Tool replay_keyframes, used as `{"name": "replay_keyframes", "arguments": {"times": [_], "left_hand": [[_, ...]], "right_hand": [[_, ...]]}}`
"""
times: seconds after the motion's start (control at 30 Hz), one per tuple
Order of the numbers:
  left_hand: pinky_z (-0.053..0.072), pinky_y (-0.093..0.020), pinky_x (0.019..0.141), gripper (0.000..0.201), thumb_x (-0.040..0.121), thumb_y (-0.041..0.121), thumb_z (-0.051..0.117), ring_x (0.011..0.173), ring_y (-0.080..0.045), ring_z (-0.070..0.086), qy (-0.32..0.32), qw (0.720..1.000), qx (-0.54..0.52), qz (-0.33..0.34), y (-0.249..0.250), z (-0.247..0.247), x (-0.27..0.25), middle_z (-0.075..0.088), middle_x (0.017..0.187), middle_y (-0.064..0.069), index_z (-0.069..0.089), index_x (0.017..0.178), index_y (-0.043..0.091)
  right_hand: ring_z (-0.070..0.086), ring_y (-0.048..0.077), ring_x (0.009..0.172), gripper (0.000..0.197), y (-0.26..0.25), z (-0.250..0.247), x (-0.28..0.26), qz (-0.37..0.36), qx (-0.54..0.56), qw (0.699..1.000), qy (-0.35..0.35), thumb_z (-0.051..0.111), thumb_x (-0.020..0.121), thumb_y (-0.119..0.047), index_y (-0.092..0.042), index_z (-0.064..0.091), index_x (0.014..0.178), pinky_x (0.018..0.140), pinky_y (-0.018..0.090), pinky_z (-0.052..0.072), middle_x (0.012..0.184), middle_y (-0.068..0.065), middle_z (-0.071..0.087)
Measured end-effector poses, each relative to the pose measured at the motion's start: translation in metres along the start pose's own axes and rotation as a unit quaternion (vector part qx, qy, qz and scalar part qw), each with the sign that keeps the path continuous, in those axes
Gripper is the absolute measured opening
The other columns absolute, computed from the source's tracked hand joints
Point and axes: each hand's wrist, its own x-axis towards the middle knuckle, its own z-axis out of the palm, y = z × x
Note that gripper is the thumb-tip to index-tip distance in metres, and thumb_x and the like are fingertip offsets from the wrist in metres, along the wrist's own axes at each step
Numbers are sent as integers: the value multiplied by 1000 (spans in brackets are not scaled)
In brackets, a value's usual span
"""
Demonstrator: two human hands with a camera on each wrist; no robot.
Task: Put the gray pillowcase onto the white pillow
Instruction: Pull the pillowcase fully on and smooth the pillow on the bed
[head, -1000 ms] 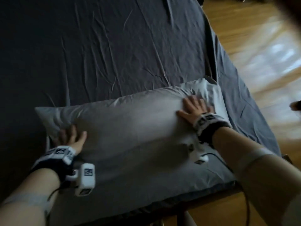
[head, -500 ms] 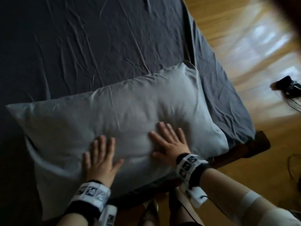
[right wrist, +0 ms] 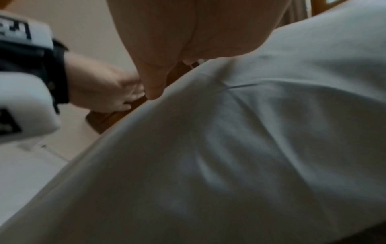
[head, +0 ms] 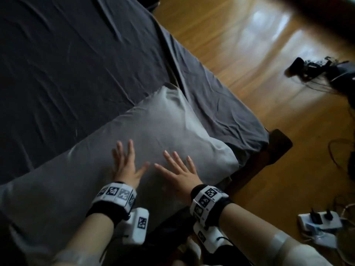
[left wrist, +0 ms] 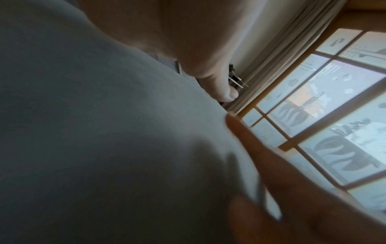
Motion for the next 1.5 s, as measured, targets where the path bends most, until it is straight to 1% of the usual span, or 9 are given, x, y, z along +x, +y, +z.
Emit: {"name": "replay_keyframes", "arguments": {"times": [0.2,0.5,0.7,0.77,0.97,1.17,1.23,1.33,1.5], "left_hand": [[0,-57,113,79,86,59,42,142,-36,-18,-113,989,93,-18,88,8,92,-26,154,1,-8,144,42],[6,-47,117,76,92,42,46,142,-44,2,-70,987,140,-33,164,-15,214,-3,157,-10,1,148,20],[25,-42,113,73,91,54,37,134,-41,33,-58,985,129,-103,179,-18,271,33,146,-24,18,146,9],[32,-41,108,66,92,53,34,127,-41,42,-59,986,117,-101,185,-18,278,42,140,-24,34,139,7],[53,-46,86,93,37,88,60,90,-35,66,-109,978,96,-151,169,-27,286,67,104,-14,65,96,17],[46,-32,62,33,87,34,58,74,-24,56,-92,991,-61,-77,174,-42,225,61,75,-8,61,97,3],[52,-41,80,16,87,10,59,86,-27,61,-89,982,-160,-46,163,-43,217,66,96,-16,58,103,10],[43,-39,101,41,81,-11,56,101,-22,58,-74,969,-237,8,155,-45,208,63,106,-7,57,103,24],[50,-8,72,58,79,-18,52,94,-5,58,-87,956,-276,56,159,-42,195,59,115,-5,50,121,21]], "right_hand": [[-17,19,143,86,93,-2,-6,234,101,965,54,8,58,-74,-51,-4,140,113,46,-10,151,-11,-25],[46,19,123,43,164,3,-26,433,468,748,186,64,81,-41,-30,52,121,109,39,29,127,-1,52],[57,16,110,43,179,27,-21,443,541,699,146,72,52,-69,-51,57,89,106,41,37,105,-15,63],[58,17,109,45,185,21,-20,403,585,688,151,84,58,-41,-42,58,95,101,30,45,105,-11,63],[58,10,88,59,217,-23,-10,330,528,779,73,79,62,2,-26,54,108,87,24,45,91,-8,57],[54,14,82,38,211,-113,85,217,506,824,135,73,74,-7,-18,60,107,83,29,46,82,-3,56],[55,14,79,32,194,-135,124,168,502,838,134,72,75,-10,-21,61,103,84,32,47,78,-5,57],[54,11,80,31,168,-155,165,109,467,870,112,72,77,-21,-17,63,106,79,25,43,83,-3,57],[54,14,87,42,136,-166,199,82,376,922,52,70,75,-45,-15,59,103,78,26,42,93,0,59]]}}
